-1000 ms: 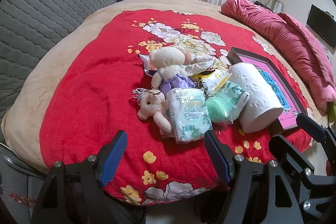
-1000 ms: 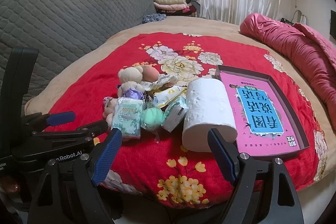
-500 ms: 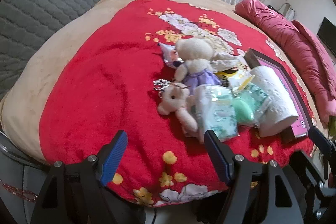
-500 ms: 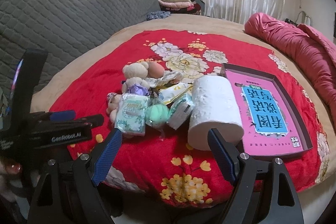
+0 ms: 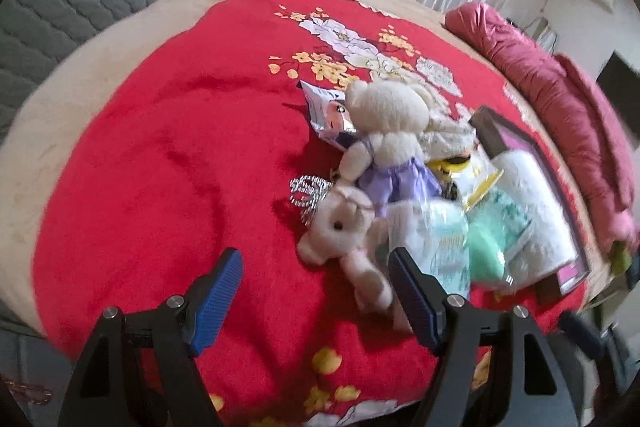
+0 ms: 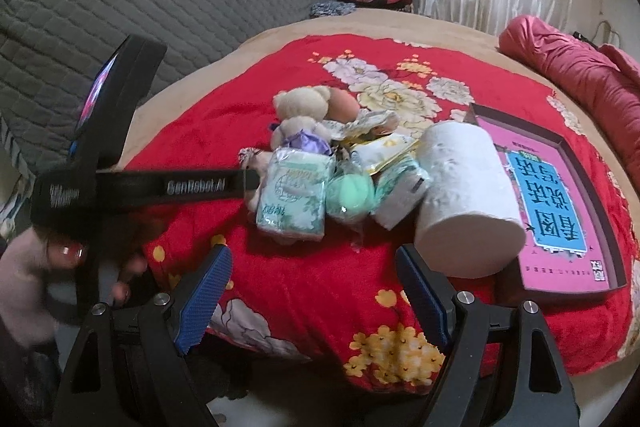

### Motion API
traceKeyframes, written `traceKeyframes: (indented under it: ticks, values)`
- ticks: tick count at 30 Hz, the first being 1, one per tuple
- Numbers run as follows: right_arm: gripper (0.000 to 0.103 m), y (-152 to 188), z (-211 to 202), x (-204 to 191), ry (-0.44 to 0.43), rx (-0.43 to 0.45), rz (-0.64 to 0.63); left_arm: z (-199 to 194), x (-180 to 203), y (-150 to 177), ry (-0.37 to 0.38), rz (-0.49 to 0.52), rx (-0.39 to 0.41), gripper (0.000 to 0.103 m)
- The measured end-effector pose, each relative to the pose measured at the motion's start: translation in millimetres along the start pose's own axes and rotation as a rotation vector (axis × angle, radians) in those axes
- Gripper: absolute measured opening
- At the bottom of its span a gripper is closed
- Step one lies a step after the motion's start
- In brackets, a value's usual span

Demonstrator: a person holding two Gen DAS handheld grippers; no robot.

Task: Organize soft objects
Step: 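Grasp the crowned white plush with the left tool while the right tool grasps the bagged green ball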

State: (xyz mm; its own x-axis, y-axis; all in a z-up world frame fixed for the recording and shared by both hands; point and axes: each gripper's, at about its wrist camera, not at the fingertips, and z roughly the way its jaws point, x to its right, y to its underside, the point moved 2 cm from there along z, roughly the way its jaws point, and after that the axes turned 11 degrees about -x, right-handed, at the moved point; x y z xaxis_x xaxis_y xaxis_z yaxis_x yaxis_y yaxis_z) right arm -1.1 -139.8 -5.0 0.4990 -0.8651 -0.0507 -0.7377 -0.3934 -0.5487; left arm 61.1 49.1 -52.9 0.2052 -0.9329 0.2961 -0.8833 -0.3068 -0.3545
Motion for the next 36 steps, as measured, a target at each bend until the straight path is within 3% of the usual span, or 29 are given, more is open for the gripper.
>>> traceKeyframes:
  ticks: [7, 15, 21, 23, 25, 28, 33, 36]
  values:
    - [0.084, -2.7, 8.9, 3.6, -0.001, -0.021, 0.019, 23.0, -13.5, -15.6, 0.093, -0.083, -0.043, 0.066]
    - [0.084, -16.5, 17.4, 18.5, 0.001, -0.021, 0.078, 39.2, -5.1, -28.6, 0.158, -0.063, -0.048, 0.051]
    - [0.084, -35.2, 24.3, 23.7, 0.029, -0.005, 0.054, 51.2, -8.8, -37.5, 0.226, -0.076, -0.059, 0.042]
    - [0.079, -39.0, 27.0, 23.2, 0.048, -0.002, 0.03, 52.8, -9.7, -39.5, 0.235, -0.075, -0.059, 0.04]
    - [0.063, -45.1, 33.5, 20.4, 0.085, -0.02, -0.02, 52.7, -10.1, -39.6, 0.238, -0.07, -0.057, 0.039]
    - [0.048, -49.3, 47.1, 15.7, 0.138, -0.059, -0.097, 51.3, -10.1, -40.2, 0.244, -0.063, -0.054, 0.038]
    - [0.032, -47.0, 68.9, 5.7, 0.178, -0.109, -0.193, 45.3, -9.1, -38.0, 0.247, -0.041, -0.035, 0.038]
    - [0.029, -48.9, 73.4, 6.9, 0.19, -0.093, -0.204, 44.8, -7.6, -37.1, 0.239, -0.03, -0.033, 0.038]
